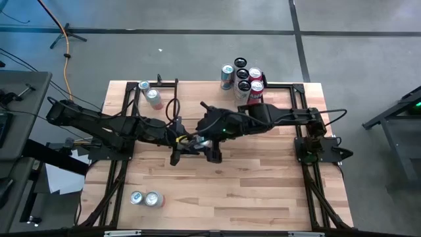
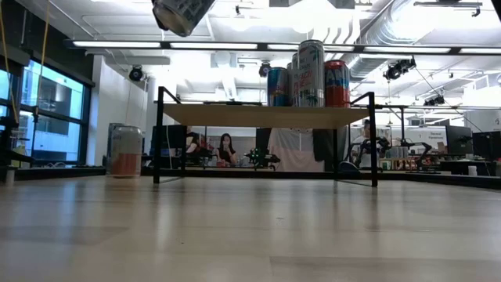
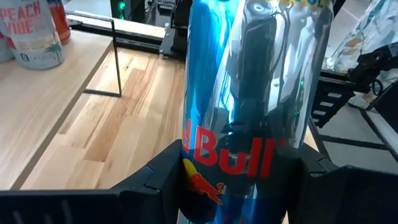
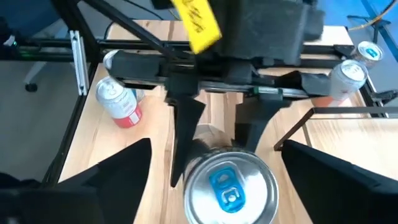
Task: Place canned beverage on shelf
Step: Put the top right blue soda can on the shelf aligned with the blue soda can
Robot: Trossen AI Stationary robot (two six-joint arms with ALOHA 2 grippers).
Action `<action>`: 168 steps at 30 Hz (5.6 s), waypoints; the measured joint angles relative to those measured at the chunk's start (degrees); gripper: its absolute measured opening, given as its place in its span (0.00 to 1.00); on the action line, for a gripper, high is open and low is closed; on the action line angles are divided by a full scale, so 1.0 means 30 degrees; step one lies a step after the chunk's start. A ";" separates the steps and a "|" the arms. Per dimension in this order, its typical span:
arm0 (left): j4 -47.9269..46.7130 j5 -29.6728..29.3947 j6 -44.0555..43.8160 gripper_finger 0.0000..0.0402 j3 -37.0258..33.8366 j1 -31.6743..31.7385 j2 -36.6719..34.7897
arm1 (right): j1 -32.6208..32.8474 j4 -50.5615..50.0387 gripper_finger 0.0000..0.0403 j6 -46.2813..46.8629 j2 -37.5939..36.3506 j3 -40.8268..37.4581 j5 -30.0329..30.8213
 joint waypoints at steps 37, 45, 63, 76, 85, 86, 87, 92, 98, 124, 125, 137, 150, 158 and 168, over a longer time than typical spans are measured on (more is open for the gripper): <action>-0.2364 -0.4750 -0.0504 0.37 0.0051 0.1970 -0.5302 | 0.1190 -0.3310 0.90 0.6375 -0.8078 -1.2173 0.3002; -0.2222 -0.5918 -0.0495 0.37 0.0066 0.1970 -0.5012 | 0.3750 0.7419 0.90 1.3793 -1.2636 -2.0730 0.3722; 0.1387 -1.1046 -0.0299 0.38 0.0066 0.1722 -0.1476 | 0.3291 1.8529 0.90 1.1679 -0.9131 -2.0505 1.0982; 0.5028 -1.0963 0.0172 0.38 0.0058 0.0613 0.0987 | 0.1148 2.0395 0.90 0.7574 -0.8036 -1.8251 1.2348; 0.6916 -1.0140 0.0852 0.38 0.0058 0.0636 0.1138 | 0.0101 2.2181 0.90 0.7428 -0.7519 -1.8251 1.0766; 0.6825 -1.0054 0.0811 0.38 0.0039 0.0682 0.1166 | 0.0059 2.2429 0.90 0.7194 -0.7512 -1.8251 1.0558; 0.6972 -0.9970 0.0703 0.38 0.0022 0.0746 0.1265 | -0.0008 2.2882 0.90 0.6958 -0.7381 -1.8250 1.0339; 0.9195 -0.8922 0.0859 0.38 0.0029 0.0863 0.2166 | -0.0389 2.3224 0.90 0.6325 -0.7125 -1.8260 1.0832; 0.9934 -0.8962 0.1015 0.38 0.0029 0.0856 0.2972 | -0.0529 2.3173 0.90 0.6259 -0.7044 -1.8258 1.0867; 0.3568 -0.9047 0.2505 0.62 0.0087 0.1344 -0.1366 | -0.0497 1.9912 0.51 0.4378 -0.9594 -1.8287 1.1884; 0.2739 -0.9318 0.2495 0.62 0.0087 0.1344 -0.1890 | -0.0442 1.9785 0.51 0.4431 -0.9630 -1.8287 1.1891; -0.0476 -0.9942 0.1063 0.61 0.0051 0.1104 -0.5497 | -0.0036 1.9857 0.51 0.5491 -0.8663 -1.9455 1.0922; 0.5223 -0.9947 -0.1234 0.61 -0.4159 -0.1816 -0.7375 | -0.2532 2.3800 0.51 0.2940 -0.7568 -1.9693 0.4364; 0.6368 -1.0753 -0.1273 0.61 -0.4495 -0.2759 -0.7807 | -0.4042 2.5150 0.51 0.2943 -0.5493 -1.9693 0.4153; 0.6604 -1.1051 -0.1151 0.61 -0.4495 -0.2802 -0.7778 | -0.4944 2.5078 0.51 0.2603 -0.5428 -1.9700 0.5034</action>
